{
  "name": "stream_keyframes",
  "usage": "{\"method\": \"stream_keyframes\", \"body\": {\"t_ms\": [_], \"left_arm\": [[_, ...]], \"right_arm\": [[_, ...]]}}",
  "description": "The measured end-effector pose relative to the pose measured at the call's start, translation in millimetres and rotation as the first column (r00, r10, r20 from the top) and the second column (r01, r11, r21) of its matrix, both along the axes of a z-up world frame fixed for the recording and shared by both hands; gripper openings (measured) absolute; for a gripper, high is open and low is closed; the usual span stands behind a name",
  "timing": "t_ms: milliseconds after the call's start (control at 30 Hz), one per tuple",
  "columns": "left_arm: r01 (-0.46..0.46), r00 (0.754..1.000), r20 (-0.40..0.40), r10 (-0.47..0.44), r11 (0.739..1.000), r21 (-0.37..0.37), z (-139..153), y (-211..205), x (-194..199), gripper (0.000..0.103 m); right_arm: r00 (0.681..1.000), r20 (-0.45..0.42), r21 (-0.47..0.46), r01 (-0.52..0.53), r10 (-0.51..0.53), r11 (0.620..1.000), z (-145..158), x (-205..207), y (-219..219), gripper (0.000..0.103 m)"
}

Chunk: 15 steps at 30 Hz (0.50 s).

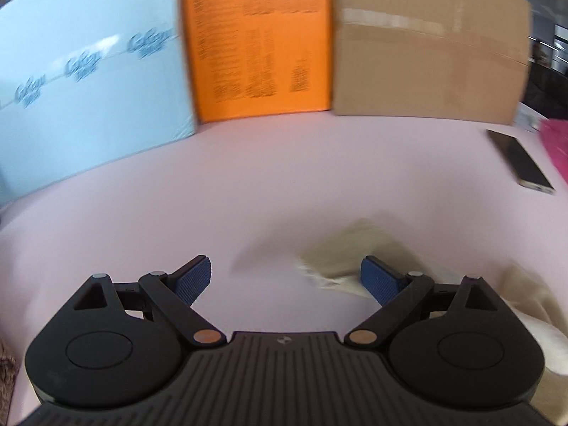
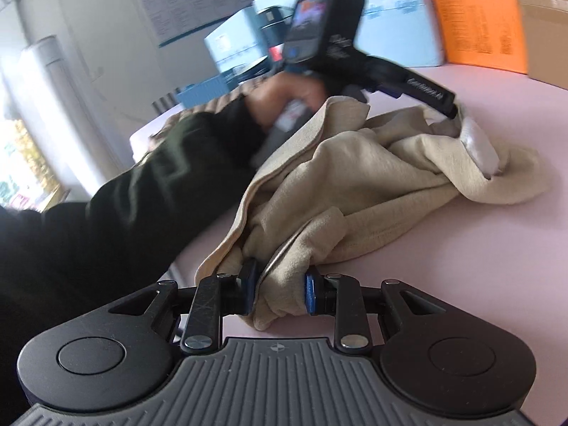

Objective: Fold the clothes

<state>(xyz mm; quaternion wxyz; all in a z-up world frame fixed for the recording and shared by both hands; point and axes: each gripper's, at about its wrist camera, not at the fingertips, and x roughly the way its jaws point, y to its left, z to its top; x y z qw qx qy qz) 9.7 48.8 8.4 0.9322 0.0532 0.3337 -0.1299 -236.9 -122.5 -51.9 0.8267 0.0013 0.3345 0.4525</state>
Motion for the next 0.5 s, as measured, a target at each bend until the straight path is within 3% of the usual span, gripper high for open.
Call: {"method": "stream_keyframes", "body": {"t_ms": [67,133,167,200,233,333,433,500], "left_arm": [[-0.044,0.999,-0.027,0.044,0.999,-0.012,-0.2,8.1,6.7,0.091],[-0.078,0.996,-0.044,0.077,0.997,-0.018,-0.7,13.6,10.6,0.091],[-0.087,0.995,-0.050,0.085,0.996,-0.023,-0.9,15.5,11.6,0.091],[-0.095,0.994,-0.054,0.093,0.995,-0.027,-1.0,17.0,12.4,0.091],[-0.100,0.994,-0.054,0.098,0.995,-0.025,-0.6,17.0,12.3,0.091],[-0.103,0.994,-0.044,0.103,0.995,-0.003,-0.9,13.2,10.7,0.091],[-0.100,0.995,-0.021,0.101,0.995,0.027,-2.3,7.8,8.3,0.092],[-0.097,0.995,-0.002,0.097,0.994,0.044,-2.7,5.6,6.4,0.092]], "right_arm": [[0.999,0.028,0.011,0.020,-0.020,1.000,6.4,-2.4,-3.3,0.034],[0.993,0.073,0.049,0.091,-0.095,0.995,12.8,-0.8,-13.3,0.054],[0.985,0.091,0.070,0.138,-0.144,0.988,15.5,1.2,-18.8,0.070],[0.974,0.104,0.096,0.193,-0.203,0.976,17.3,4.6,-25.3,0.078],[0.958,0.114,0.124,0.249,-0.263,0.961,18.8,8.3,-32.0,0.079],[0.884,0.134,0.238,0.409,-0.447,0.881,21.8,28.3,-56.9,0.087],[0.792,0.111,0.385,0.523,-0.600,0.761,19.6,65.9,-82.6,0.102],[0.781,0.036,0.431,0.550,-0.623,0.715,10.5,101.9,-96.1,0.103]]}}
